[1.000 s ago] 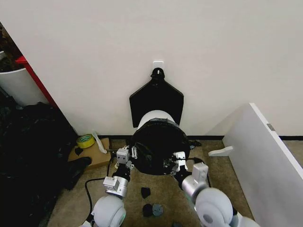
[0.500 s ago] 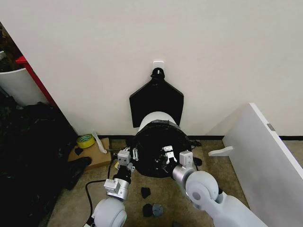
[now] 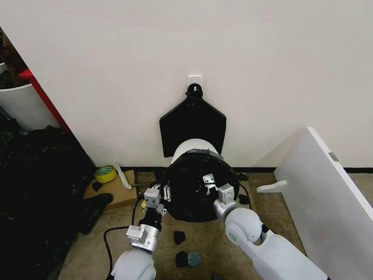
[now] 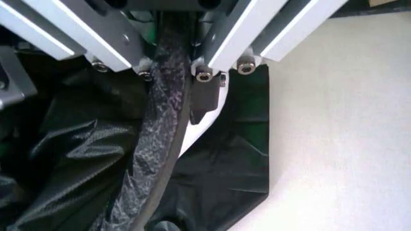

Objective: Place the garbage bag over the trash bin.

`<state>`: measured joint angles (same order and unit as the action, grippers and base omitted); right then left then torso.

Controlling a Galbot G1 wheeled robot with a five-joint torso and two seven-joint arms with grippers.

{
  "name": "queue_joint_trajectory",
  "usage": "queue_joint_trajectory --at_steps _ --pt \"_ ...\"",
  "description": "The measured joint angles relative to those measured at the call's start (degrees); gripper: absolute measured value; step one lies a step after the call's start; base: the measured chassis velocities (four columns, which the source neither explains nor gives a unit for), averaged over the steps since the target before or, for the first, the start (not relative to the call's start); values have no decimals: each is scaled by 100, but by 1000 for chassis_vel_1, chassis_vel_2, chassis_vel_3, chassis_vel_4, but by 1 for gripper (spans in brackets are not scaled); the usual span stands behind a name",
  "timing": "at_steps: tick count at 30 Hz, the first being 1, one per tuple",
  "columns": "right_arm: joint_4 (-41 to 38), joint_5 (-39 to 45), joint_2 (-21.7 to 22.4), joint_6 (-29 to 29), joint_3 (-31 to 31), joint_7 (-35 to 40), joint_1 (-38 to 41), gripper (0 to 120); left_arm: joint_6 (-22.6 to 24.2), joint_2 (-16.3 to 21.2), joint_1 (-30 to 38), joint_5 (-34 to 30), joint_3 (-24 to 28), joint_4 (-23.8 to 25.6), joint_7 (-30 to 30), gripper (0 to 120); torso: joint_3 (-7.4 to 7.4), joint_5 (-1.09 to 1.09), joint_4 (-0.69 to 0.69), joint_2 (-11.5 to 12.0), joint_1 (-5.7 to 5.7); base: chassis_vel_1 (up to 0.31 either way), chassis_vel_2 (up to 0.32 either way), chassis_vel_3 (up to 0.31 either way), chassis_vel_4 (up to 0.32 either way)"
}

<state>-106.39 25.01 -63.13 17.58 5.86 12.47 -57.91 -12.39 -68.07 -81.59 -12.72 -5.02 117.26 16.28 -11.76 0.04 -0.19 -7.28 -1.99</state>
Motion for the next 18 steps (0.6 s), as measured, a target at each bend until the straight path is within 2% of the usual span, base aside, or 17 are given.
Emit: queue_joint_trajectory --at_steps 7,10,14,18 --pt "-194 -216 27 -348 -38 2 -218 0 12 34 -32 -45 -51 45 12 0 0 1 0 0 0 0 0 0 0" --pt "-553 149 84 -390 -33 53 -382 0 11 36 -32 -58 -66 49 27 0 1 0 0 0 0 0 0 0 0" --pt "-998 1055 120 36 78 490 -509 0 12 31 -29 -56 -56 48 27 0 1 -1 0 0 0 0 0 0 0" --pt "-1020 1240 101 324 212 763 -533 0 12 27 -43 -41 -45 52 27 0 1 0 0 0 0 0 0 0 0"
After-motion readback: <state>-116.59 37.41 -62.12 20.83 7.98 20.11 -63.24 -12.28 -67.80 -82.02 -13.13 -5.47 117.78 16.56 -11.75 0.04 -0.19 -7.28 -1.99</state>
